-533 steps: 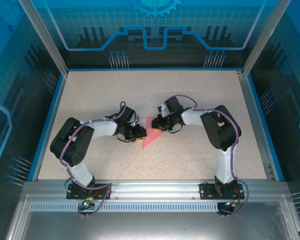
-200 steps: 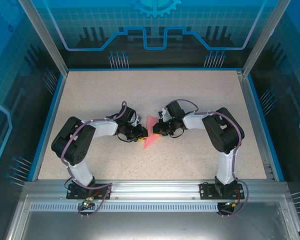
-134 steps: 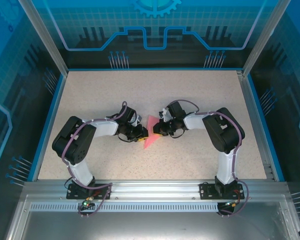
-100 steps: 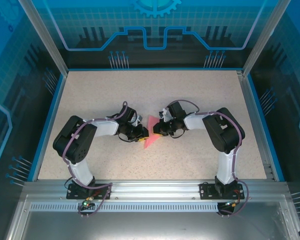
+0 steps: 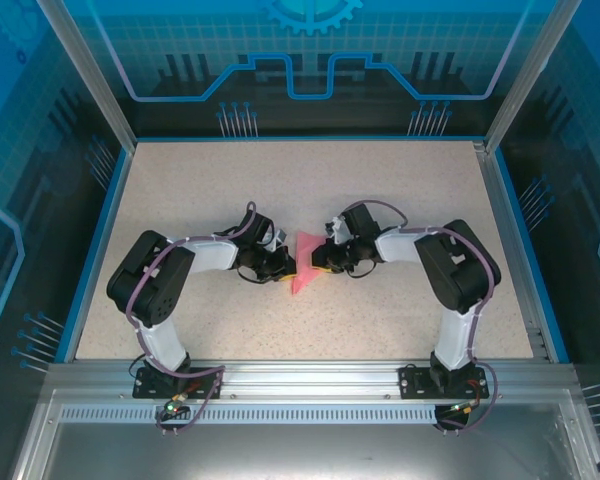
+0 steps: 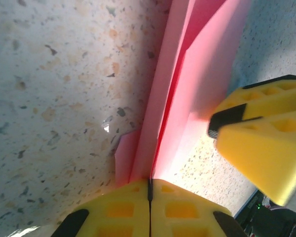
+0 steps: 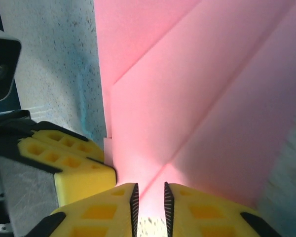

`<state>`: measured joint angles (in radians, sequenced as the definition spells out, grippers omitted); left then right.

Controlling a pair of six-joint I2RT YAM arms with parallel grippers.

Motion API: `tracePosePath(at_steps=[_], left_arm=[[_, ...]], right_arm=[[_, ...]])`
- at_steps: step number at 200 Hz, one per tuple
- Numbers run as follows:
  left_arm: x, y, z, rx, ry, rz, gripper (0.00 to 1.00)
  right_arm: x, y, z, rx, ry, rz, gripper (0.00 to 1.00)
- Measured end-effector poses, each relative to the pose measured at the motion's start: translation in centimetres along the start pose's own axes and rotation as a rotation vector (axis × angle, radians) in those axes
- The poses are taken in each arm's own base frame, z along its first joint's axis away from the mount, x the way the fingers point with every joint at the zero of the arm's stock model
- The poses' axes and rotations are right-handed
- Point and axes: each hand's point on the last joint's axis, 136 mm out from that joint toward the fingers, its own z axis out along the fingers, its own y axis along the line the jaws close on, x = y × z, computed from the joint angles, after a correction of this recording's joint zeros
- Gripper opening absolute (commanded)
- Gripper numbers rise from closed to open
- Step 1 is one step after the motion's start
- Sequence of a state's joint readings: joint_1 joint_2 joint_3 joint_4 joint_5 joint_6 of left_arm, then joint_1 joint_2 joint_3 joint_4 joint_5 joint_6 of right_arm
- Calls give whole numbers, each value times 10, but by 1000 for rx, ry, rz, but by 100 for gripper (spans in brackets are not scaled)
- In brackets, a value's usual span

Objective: Fold a paper plane with a square sheet of paper (pick it up from the middle)
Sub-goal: Fourth fold the wing at the center of the table.

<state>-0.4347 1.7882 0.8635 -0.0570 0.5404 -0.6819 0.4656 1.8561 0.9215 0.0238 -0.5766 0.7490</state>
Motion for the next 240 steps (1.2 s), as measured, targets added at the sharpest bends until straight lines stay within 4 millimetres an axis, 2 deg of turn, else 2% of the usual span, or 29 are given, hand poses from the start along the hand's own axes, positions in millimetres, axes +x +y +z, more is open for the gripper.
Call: tracePosePath(at_steps=[26,56,74,82,95,110,135,161,182,202,220,240], left_arm=[[-4,-9,-1,37,-11,-9,6],[-9,-24,-6,92,-29,-14,8],[-11,-30,-8,109,-39,-13,11],[-11,-31,-9,113,-39,-18,16],[-11,-31,-9,113,-39,-23,20],[-12,-28,-8,100,-47,-25,30],[-11,-16,-11,33,-65,-46,34],[-11,-9,-26,-42,-111,-40,38],[-11,-8,-40,-88,-154,-28,36],[-12,-11,-49,-97,-176,-8,29],[-10,-15,-48,-90,-169,18,24],[-9,-32,-43,-55,-141,61,21]], right_arm=[[0,-3,-23,-11,-56,33,47],[4,-2,-33,-17,-85,52,60],[6,-1,-37,-22,-100,56,60],[8,-1,-38,-22,-103,62,61],[10,-4,-37,-20,-102,75,61],[12,-5,-37,-19,-100,87,61],[11,-5,-37,-21,-103,89,61],[11,-5,-37,-17,-104,86,61],[10,-6,-37,-9,-107,85,60],[8,-6,-36,-5,-110,83,60],[5,-3,-34,-7,-109,78,60],[0,-1,-32,-9,-112,75,60]])
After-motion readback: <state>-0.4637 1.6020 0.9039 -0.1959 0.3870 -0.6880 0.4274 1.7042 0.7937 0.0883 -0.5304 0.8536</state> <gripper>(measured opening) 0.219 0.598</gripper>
